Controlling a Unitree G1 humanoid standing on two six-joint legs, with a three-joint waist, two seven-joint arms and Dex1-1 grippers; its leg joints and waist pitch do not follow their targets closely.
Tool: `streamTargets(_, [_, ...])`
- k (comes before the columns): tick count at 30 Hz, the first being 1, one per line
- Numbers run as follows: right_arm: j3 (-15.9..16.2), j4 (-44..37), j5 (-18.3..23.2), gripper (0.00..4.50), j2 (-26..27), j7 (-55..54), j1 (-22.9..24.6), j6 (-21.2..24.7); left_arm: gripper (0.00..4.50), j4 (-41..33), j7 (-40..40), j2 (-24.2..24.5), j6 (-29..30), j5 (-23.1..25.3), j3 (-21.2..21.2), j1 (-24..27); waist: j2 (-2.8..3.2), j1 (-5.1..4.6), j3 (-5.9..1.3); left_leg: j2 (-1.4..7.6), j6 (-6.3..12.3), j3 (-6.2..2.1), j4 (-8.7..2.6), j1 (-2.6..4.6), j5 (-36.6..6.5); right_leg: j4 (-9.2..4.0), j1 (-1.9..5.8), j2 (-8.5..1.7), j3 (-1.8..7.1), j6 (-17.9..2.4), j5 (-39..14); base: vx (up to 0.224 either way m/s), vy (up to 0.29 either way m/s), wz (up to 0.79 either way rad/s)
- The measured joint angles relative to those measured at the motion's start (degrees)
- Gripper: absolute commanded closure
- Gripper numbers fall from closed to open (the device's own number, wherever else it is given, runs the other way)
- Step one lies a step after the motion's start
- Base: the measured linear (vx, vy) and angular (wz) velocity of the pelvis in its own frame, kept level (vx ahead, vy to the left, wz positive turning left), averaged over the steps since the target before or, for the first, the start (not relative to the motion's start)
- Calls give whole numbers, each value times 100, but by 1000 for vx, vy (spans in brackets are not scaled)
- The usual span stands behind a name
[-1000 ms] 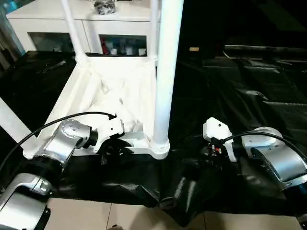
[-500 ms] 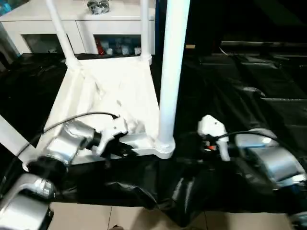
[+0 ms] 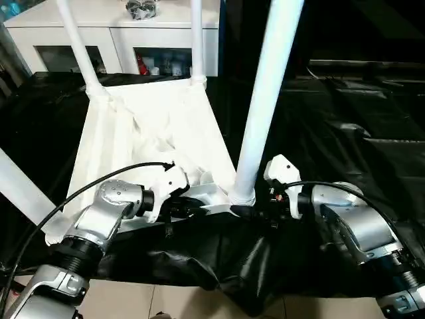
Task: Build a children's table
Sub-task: Rotate leg to tighten
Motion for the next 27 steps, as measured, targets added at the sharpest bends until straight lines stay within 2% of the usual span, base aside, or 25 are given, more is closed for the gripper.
streamTargets(1, [0,-1,-2,0,-21,15,2,0,378,8,-16,16,-5,7,0,-1,0,-6,0,0,0,0,0,1,0,1,0,0,0,0,0,0,0,0])
streamTargets(3, [-5,-2,-12,0,-61,-12,18,0,406,26,-68,43,-2,11,0,-5,11,-8,-1,0,-1,-2,0,3,0,4,0,2,-1,0,0,0,0,0])
streamTargets(7, [-37,37,-51,0,-15,-151,20,0,414,134,-123,60,11,46,-7,-55,37,-29,-8,0,-1,-1,-1,6,0,7,2,2,0,0,0,0,0,0])
streamTargets(9, [-45,143,-71,0,65,-258,20,0,438,150,-145,57,52,37,-5,-67,39,-37,-9,0,-1,-2,-1,7,0,9,2,3,0,0,0,0,0,0])
streamTargets(15, [-15,887,-290,0,468,-657,-252,-185,450,164,-43,-8,6,97,9,-77,36,-60,-10,-1,-1,-1,0,5,0,8,2,-1,2,-2,1,0,0,0])
streamTargets(22, [-2,1368,-285,68,658,-682,-553,-273,450,131,99,-45,51,111,16,-74,27,-68,-7,-1,-1,-1,-1,2,0,13,2,-3,4,-1,1,0,0,0])
streamTargets(25, [2,1492,-298,74,699,-638,-608,-379,450,112,127,-43,64,111,20,-67,19,-79,-3,-1,-1,0,-1,1,0,18,2,-2,4,-1,1,0,0,0])
streamTargets(27, [3,1548,-305,110,709,-638,-619,-419,450,110,138,-43,74,111,21,-67,16,-88,-3,-1,-1,0,-1,-1,0,20,2,-3,3,0,0,0,0,0])
